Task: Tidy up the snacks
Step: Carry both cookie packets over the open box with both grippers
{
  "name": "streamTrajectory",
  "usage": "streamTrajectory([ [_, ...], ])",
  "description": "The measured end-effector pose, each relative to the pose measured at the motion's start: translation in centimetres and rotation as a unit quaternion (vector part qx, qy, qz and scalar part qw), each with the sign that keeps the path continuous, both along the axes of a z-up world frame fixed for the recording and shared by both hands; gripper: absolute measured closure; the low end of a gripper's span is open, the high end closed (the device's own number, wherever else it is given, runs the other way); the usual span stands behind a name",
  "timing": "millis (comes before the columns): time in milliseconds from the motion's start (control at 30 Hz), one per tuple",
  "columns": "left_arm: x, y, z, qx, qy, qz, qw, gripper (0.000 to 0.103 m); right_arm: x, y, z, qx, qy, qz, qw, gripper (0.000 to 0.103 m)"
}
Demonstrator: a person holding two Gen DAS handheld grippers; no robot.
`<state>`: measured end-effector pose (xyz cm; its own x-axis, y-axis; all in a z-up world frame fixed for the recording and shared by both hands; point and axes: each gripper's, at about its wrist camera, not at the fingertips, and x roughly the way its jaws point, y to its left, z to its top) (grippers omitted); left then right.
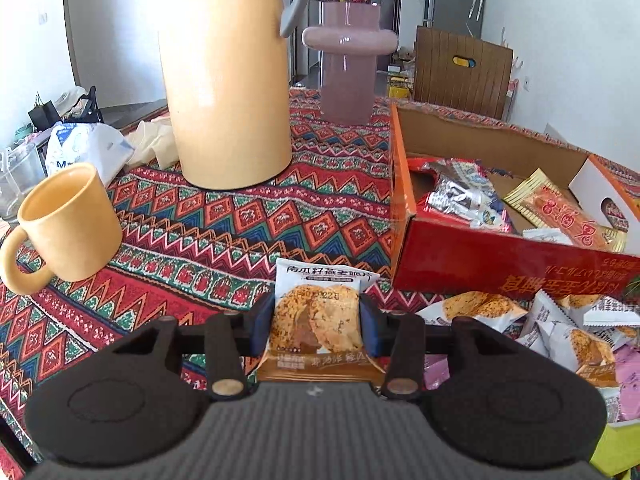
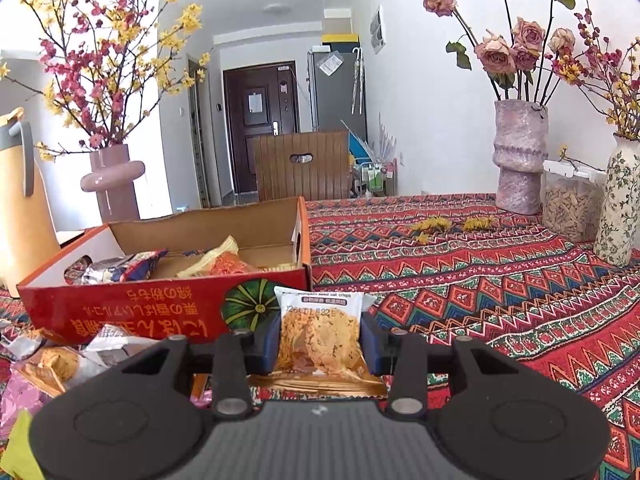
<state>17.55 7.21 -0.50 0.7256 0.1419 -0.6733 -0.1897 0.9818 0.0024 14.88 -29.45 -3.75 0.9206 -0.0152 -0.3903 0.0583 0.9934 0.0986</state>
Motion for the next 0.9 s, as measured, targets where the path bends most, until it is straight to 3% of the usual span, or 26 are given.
streamTrajectory([
  [433, -0.6, -2.5, 3.4, -0.007, -0.054, -0.032, 0.9980, 0.058, -0.3, 1.7, 3.3, -0.019, -0.035, 0.044, 0.998, 0.063],
  [900, 1.6, -6.1, 7.1, -0.012, -0.100, -0.054, 0.9934, 0.058, 3.7, 5.4, 7.8, -0.020, -0.072, 0.073, 0.995, 0.063],
])
